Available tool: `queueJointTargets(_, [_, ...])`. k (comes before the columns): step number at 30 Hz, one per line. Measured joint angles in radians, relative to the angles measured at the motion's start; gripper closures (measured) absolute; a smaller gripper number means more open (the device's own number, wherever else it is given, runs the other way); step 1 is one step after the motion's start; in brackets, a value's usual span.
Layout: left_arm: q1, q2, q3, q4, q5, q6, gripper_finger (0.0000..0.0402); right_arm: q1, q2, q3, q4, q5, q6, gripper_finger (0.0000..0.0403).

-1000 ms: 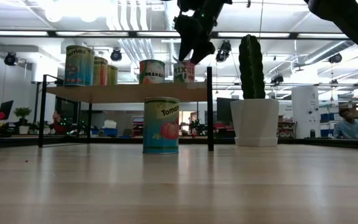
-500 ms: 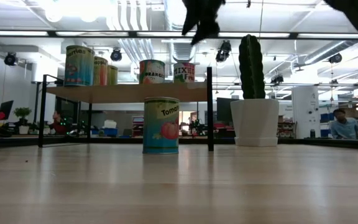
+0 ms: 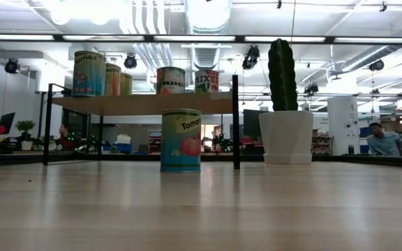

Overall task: Pick and place cans onto a shelf
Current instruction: Put the canned mixed fruits on the shelf

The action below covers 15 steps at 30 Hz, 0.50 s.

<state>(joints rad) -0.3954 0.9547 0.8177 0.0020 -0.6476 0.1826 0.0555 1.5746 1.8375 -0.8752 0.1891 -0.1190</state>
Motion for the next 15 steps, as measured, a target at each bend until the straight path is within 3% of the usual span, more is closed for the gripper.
queueJointTargets(7, [0.036,0.060,0.037,0.023,0.000,-0.002,0.0402,0.121,-0.221,-0.435,0.340,0.021,-0.036,0.0261])
queueJointTargets(15, [0.133,0.167,0.266,-0.185,0.021,-0.005,0.0402,0.167,-0.464,-0.786,0.651,0.022,-0.130,0.0318])
